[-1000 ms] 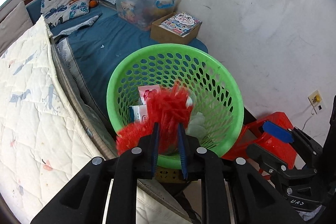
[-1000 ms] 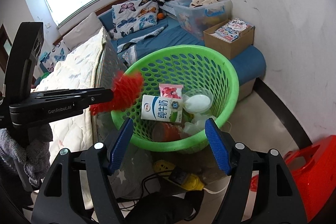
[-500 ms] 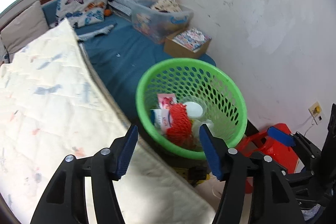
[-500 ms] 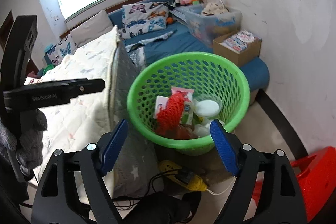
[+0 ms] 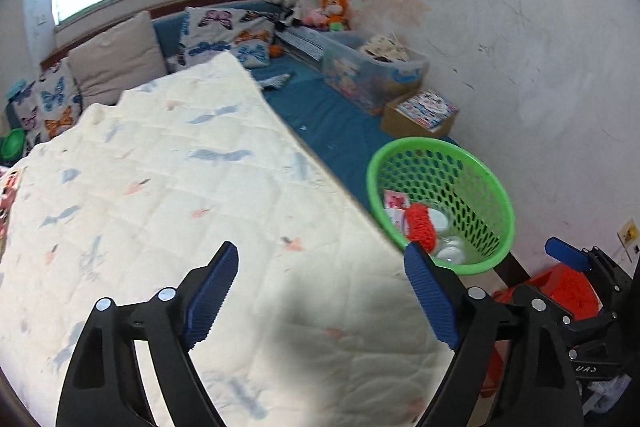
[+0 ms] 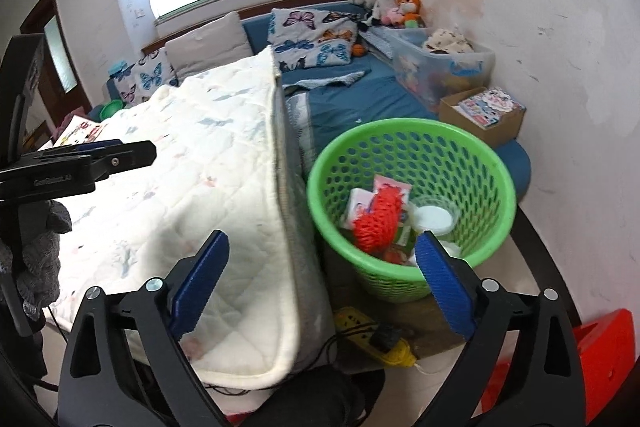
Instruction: Collect trash
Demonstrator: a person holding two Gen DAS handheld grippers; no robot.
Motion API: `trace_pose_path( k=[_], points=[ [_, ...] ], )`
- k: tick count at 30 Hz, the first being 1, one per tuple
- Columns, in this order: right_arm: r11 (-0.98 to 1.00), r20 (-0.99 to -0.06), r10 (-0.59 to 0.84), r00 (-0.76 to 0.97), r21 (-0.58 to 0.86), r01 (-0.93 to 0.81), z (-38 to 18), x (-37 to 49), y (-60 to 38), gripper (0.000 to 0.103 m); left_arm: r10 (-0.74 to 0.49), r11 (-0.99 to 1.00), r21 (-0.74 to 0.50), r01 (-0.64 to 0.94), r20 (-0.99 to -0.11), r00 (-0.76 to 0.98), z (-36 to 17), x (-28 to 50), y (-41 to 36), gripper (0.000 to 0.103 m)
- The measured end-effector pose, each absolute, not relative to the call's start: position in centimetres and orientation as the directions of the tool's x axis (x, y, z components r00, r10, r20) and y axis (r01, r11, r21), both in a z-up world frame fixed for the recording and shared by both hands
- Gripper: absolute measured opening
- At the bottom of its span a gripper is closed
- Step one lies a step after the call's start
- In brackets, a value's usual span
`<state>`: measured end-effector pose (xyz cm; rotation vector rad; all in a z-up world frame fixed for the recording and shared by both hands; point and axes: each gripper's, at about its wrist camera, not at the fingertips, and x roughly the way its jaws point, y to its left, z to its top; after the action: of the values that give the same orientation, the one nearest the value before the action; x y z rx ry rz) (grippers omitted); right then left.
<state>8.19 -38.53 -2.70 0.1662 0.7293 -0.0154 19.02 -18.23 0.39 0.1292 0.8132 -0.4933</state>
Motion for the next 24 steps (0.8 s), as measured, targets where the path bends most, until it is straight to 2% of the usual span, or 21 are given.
trace_pose_path(
  k=[3, 6, 24],
  points=[
    [0.991, -0.667, 0.043, 0.743, 0.121, 0.052, -2.5, 8.4, -37.2, 0.097, -0.348, 0.897, -0.056, 0.439, -0.703, 0.62, 1.1, 18.3, -16.4, 0.091],
    [0.993, -0.667, 0.053, 0.743, 0.112, 0.031, -2.3, 8.5, -35.9, 0.098, -0.307, 0.915, -0.023, 0.402, -0.686, 0.66, 1.6, 17.5, -14.8, 0.094],
    [0.997, -0.656, 0.068, 0.752, 0.076, -0.024, -1.5, 7.7, -31.4, 0.099, -0.119, 0.983, 0.03, 0.182, -0.653, 0.748, 1.5, 12.8, -5.4, 0.096]
  ],
)
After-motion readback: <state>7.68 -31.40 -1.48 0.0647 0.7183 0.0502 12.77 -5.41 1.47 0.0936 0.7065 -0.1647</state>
